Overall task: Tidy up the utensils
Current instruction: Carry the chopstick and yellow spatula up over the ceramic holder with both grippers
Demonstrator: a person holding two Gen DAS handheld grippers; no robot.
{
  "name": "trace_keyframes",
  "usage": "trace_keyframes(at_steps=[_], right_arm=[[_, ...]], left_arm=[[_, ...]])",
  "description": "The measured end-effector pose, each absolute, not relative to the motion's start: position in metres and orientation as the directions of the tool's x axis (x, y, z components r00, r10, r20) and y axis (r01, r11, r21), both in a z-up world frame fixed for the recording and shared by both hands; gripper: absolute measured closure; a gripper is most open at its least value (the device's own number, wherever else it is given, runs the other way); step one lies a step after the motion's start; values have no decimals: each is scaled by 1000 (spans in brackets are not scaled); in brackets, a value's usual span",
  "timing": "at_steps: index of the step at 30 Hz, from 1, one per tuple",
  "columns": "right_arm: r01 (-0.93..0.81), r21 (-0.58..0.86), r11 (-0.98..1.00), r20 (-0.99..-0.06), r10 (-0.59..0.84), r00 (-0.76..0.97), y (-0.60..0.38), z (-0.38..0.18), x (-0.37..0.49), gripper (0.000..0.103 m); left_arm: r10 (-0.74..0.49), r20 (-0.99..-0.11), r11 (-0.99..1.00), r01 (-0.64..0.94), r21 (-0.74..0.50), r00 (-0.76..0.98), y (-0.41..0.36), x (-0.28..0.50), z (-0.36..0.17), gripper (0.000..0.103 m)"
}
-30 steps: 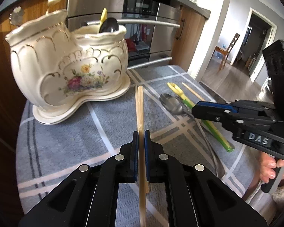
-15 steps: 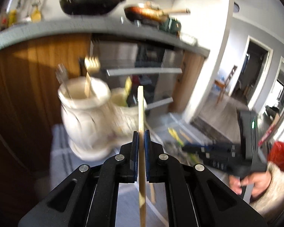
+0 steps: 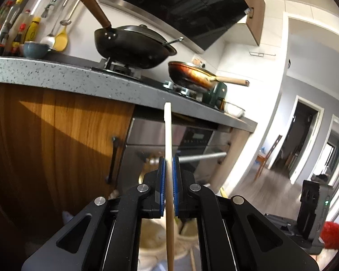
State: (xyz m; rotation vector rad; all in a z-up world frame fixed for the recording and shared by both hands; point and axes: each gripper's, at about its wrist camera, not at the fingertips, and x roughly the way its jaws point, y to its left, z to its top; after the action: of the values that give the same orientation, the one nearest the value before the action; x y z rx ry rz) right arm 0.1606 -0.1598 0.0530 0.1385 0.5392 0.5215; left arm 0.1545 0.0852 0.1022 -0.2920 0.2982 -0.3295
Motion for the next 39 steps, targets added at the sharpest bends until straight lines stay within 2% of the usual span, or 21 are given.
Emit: trace_keyframes(at_steps=[14,20,25,30,39], right_arm=[[-496,268,826,-360,563,743,-121,48,193,93],[-502,258,826,-357,564,745,-120,41,195,93],[-499,275,822,-368,569,735,-122,33,199,93],[-501,288,816,-358,577,734,-122,30,200,93],[-503,338,795,-284,596,751,-124,28,208,93]], left_arm=[[-276,-143,942,238,-238,950,85,183,82,96],[-253,-110,957,232,-177,961,78,180,73,96],[-265,-131,959,247,-137,955,71,174,67,96],[-266,-175,959,242,-149,948,77,165,59,96],[-282,-217,956,254,-148,935,84,150,49,96]])
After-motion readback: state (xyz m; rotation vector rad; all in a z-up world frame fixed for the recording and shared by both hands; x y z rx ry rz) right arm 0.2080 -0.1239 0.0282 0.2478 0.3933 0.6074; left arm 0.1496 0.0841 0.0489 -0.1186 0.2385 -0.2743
